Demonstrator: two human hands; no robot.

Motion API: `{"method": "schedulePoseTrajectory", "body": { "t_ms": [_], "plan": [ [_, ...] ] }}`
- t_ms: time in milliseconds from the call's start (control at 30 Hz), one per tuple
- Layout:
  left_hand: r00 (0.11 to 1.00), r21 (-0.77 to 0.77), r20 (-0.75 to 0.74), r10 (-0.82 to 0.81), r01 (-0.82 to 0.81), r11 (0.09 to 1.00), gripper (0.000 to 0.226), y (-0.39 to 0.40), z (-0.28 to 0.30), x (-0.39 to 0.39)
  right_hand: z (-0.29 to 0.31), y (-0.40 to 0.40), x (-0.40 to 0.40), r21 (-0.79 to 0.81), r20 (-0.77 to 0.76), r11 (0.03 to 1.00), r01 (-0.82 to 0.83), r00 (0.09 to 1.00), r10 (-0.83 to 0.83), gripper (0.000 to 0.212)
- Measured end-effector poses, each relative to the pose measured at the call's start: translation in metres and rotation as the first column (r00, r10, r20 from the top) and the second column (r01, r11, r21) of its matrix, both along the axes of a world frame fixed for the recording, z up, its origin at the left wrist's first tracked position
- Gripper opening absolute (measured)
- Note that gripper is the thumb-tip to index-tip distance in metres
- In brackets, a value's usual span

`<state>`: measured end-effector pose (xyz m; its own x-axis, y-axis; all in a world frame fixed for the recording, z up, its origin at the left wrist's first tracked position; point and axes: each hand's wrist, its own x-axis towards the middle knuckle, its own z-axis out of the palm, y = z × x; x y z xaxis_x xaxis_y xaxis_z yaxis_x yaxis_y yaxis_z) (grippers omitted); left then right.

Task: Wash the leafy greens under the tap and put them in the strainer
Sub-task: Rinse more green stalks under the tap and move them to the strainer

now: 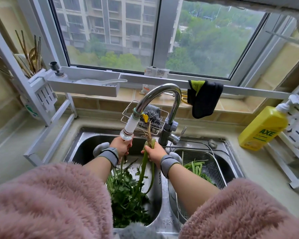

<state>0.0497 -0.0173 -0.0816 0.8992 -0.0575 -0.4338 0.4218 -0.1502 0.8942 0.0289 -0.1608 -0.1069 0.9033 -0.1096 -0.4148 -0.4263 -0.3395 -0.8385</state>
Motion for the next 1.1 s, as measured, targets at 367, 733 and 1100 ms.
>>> {"method": "schedulePoseTrajectory", "body": {
  "t_ms": [367,733,1100],
  "plan": [
    [0.993,0.128,-0.011,-0.115,0.115,0.985,0.02,0.007,0.01,-0.006,0.002,0.006,-0.002,-0.021,0.034,0.999,-0.045,0.998,0.045,0.024],
    [0.992,0.105,-0.022,-0.127,0.128,0.986,0.009,0.012,0.006,-0.011,0.009,0.004,-0.008,-0.004,0.032,1.0,-0.01,0.999,0.01,0.025],
    [0.998,-0.078,0.054,0.03,-0.026,0.997,0.019,0.008,0.016,-0.011,0.014,0.009,-0.006,0.046,0.053,0.999,0.015,0.998,-0.017,0.025]
  ]
}}
